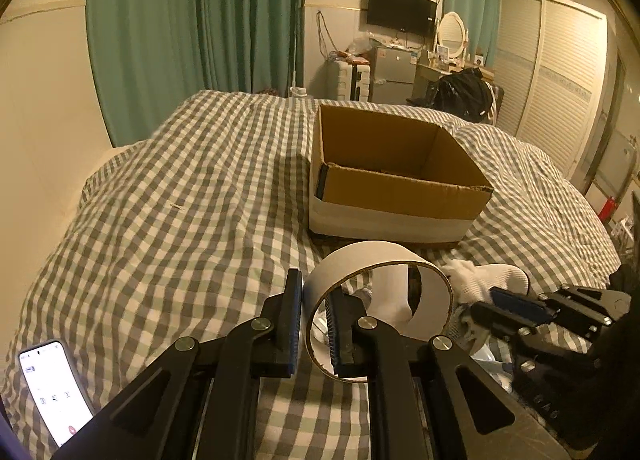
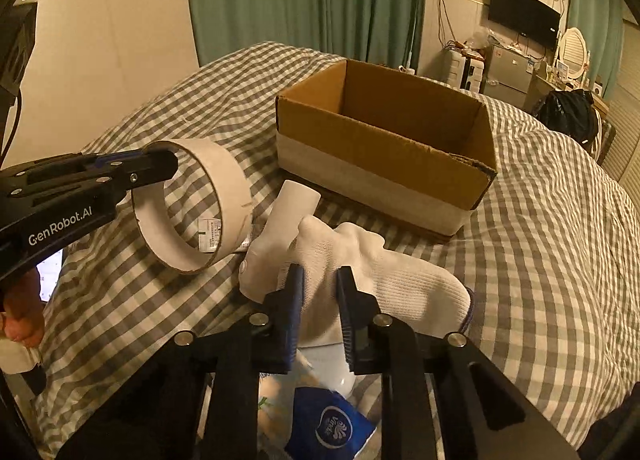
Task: Organize objects
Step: 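Carry tape roll and socks into the box and open both grippers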
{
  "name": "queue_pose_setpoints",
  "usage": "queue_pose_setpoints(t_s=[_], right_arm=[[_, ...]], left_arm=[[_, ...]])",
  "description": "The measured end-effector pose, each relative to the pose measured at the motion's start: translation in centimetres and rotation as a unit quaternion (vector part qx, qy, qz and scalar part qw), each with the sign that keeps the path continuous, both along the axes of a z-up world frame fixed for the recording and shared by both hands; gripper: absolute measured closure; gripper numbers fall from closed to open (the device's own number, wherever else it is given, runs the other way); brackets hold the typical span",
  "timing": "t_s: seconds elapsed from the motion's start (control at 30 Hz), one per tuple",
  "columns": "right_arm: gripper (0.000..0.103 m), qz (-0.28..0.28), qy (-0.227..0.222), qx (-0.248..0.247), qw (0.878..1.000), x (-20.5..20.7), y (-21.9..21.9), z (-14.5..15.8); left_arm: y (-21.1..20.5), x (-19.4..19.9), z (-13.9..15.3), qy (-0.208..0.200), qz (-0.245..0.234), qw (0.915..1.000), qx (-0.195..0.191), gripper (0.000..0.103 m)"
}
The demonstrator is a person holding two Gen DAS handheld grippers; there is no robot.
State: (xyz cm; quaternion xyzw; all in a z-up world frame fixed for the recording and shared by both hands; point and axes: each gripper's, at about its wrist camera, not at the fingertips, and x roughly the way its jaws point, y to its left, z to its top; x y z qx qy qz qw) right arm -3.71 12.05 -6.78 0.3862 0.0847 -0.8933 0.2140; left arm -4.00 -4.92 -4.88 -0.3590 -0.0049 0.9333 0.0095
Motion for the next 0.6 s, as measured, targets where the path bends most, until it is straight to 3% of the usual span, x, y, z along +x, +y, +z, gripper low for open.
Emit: queue_pose_setpoints(t_s=[0.17,0.23,0.4,0.6], right_arm=[[0.093,-0.008,0.035,-0.010,0.999,0.5,0.6,2.6],[0.101,-0.008,0.050,-0.014,0.999,0.3,0.9,4.1],[0.101,-0.009,0.066,-0.013,0.998,-1.1,1.2,6.7],[0.101,-0.006,0.067,-0.021,0.997,-2.1,2.0,7.6]], left_arm=[[-0.1,-0.5,1.1,0.009,-0.001,1.0000,-0.001,0.091],[0.0,-1.1,1.9,0.016,-0.006,0.9999,0.003,0.091],[0.9,-2.8,3.6,0.032,-0.015,0.9993,-0.004,0.091],[1.8,-5.0,5.1,0.038,-0.021,0.9990,-0.010,0.091]])
